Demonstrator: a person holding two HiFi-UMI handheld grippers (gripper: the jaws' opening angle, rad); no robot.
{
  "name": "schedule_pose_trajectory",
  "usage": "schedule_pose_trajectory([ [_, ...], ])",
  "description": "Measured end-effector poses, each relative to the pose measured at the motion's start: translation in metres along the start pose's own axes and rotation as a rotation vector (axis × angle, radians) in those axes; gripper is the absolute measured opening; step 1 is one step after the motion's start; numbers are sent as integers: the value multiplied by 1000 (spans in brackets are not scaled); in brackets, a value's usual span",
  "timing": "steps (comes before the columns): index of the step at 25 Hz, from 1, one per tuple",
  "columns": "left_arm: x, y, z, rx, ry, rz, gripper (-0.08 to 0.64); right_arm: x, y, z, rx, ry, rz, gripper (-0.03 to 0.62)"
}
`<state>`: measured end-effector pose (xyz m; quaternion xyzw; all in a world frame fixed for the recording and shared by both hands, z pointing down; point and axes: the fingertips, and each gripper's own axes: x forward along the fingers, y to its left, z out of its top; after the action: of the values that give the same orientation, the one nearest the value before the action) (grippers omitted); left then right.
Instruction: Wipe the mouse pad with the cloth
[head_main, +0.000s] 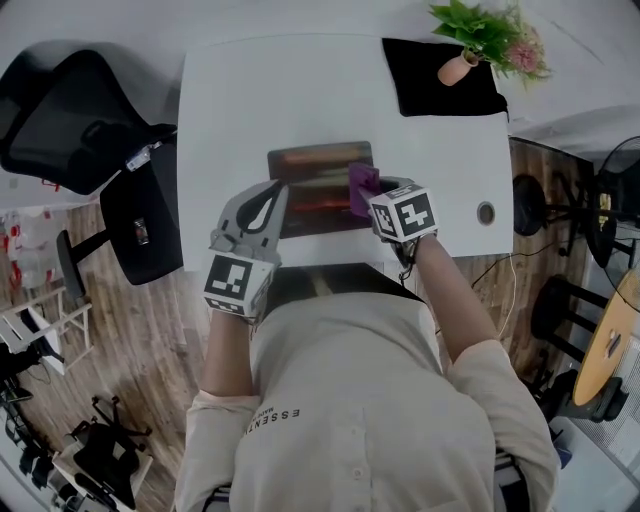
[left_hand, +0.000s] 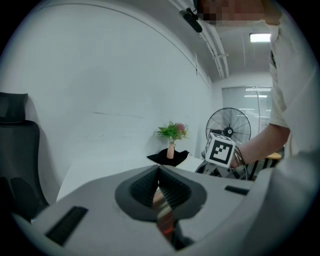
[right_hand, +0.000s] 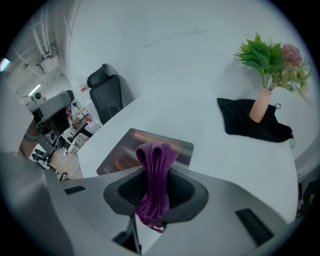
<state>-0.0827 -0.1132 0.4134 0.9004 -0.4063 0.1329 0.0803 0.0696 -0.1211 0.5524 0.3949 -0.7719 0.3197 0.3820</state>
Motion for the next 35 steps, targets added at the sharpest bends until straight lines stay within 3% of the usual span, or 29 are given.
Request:
schedule_pose_trajectory([
  [11, -48, 41, -17, -19, 6, 33, 2, 36, 117, 9, -28, 20, 171, 104],
  [17, -63, 63, -32, -27, 21, 51, 2, 61, 155, 6, -27, 56, 197, 104],
  [24, -72, 76, -45, -37, 41, 56, 2, 79, 162, 0, -28, 78, 160, 104],
  [35, -52, 61, -38, -27, 40, 30, 2, 70, 129, -13, -6, 89, 116, 104],
])
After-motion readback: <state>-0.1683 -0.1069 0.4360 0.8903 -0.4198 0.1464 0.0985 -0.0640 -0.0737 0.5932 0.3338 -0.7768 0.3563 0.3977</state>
